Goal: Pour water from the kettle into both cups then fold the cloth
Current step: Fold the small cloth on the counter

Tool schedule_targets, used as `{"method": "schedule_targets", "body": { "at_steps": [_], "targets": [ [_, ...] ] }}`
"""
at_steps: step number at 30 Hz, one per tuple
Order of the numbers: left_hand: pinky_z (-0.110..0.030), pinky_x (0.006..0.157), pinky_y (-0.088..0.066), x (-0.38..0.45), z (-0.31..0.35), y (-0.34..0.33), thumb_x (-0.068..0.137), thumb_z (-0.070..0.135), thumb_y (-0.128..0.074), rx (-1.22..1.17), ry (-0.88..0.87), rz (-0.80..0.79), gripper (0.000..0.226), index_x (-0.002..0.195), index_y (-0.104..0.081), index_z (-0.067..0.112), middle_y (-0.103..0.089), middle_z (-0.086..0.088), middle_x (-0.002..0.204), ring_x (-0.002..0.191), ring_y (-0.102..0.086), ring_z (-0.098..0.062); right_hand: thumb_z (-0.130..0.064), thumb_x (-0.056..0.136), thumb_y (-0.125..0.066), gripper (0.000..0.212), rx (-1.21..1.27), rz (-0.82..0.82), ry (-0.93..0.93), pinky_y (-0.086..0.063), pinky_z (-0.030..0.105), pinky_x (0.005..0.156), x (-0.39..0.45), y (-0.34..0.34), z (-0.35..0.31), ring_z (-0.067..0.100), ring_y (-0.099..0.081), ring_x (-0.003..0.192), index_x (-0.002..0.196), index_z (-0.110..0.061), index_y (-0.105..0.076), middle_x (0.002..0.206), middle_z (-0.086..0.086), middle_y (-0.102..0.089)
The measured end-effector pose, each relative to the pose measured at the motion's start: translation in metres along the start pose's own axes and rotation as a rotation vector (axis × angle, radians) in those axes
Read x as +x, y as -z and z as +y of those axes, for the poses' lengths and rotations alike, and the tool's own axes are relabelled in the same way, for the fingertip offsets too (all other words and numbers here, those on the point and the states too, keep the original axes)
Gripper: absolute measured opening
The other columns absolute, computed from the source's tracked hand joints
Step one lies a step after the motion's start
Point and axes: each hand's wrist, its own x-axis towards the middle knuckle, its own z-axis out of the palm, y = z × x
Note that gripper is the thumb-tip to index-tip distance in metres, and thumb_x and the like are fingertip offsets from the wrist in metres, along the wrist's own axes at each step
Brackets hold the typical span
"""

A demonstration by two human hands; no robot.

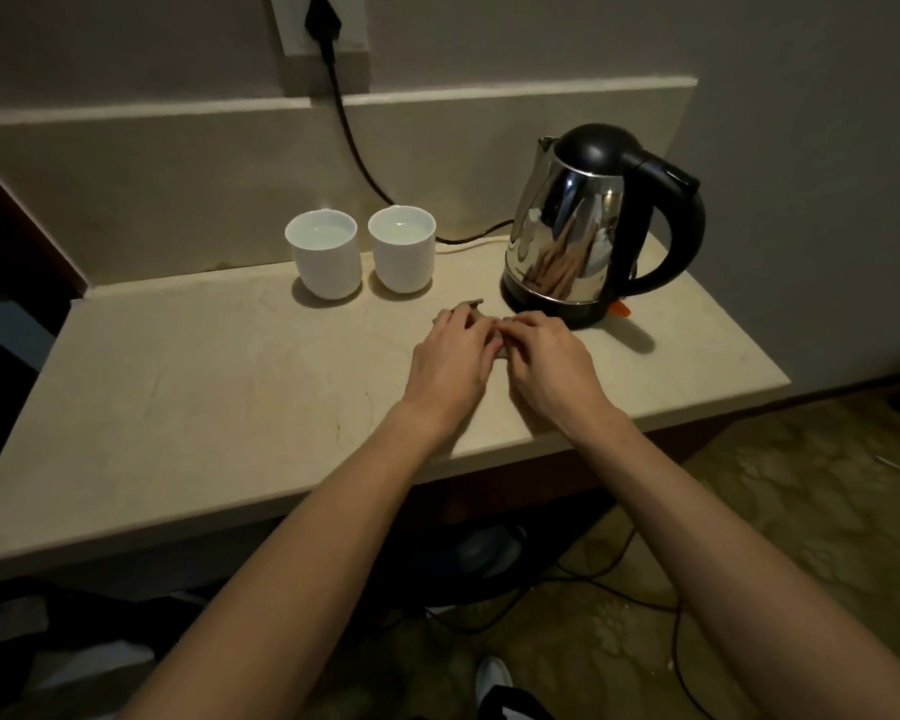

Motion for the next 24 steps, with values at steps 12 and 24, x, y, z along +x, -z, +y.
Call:
{"method": "schedule_targets", "body": {
  "at_steps": [12,24],
  "targets": [
    [-0.035,0.075,-0.056,-0.035,0.041,-0.001,0.102,0.033,-0.054,-0.120,-0.166,-0.067,0.028,0.124,-0.065,0.020,-0.055,0.001,0.133,0.119,-0.049,-0.018,-0.023,0.097,-0.061,0.032,-0.010,0.033,-0.097,-0.052,0.037,0.087,-0.074,0.028,0.021,0.022,-0.057,0.114,0.129,-0.023,-0.069,0.128,0.000,-0.066],
    [-0.030,0.090,-0.052,-0.031,0.037,0.001,0.101,0.032,-0.055,-0.174,-0.179,-0.101,0.030,0.128,-0.064,0.022,-0.054,0.003,0.139,0.121,-0.049,-0.013,-0.024,0.098,-0.057,0.034,-0.035,0.053,-0.098,-0.053,0.031,0.087,-0.075,0.020,0.015,0.016,-0.054,0.112,0.131,-0.025,-0.066,0.130,-0.004,-0.062]
  ]
}}
